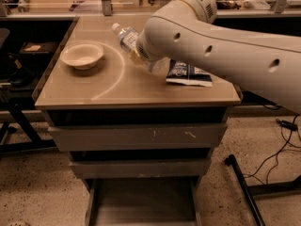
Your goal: Pick blue plastic bottle from bottom drawer and place on counter
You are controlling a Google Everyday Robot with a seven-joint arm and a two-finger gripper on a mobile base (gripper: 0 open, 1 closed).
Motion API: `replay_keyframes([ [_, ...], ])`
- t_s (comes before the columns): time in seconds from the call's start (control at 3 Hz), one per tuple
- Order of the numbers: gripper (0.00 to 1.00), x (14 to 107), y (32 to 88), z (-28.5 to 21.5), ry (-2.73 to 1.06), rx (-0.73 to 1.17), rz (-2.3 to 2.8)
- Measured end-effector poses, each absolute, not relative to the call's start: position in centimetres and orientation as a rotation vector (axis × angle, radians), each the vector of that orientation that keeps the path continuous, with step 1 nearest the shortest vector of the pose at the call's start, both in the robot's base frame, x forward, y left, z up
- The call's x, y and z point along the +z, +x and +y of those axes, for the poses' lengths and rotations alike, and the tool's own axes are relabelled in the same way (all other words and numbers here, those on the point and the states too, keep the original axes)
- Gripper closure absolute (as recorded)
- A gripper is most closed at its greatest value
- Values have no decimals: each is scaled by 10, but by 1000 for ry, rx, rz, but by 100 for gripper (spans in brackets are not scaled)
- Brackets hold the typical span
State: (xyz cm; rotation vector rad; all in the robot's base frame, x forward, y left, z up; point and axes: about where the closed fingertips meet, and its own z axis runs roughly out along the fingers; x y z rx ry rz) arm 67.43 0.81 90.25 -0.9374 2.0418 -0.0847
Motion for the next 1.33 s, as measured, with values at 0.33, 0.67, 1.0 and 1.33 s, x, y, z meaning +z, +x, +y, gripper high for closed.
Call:
replay_keyframes([
  [0.33,100,881,689,13,-933,-53,2083],
  [0.67,100,864,698,17,-941,-36,2117],
  [1.0,100,849,700,27,-975,-23,2140],
  [1.33,100,839,699,32,-1000,-17,2165],
])
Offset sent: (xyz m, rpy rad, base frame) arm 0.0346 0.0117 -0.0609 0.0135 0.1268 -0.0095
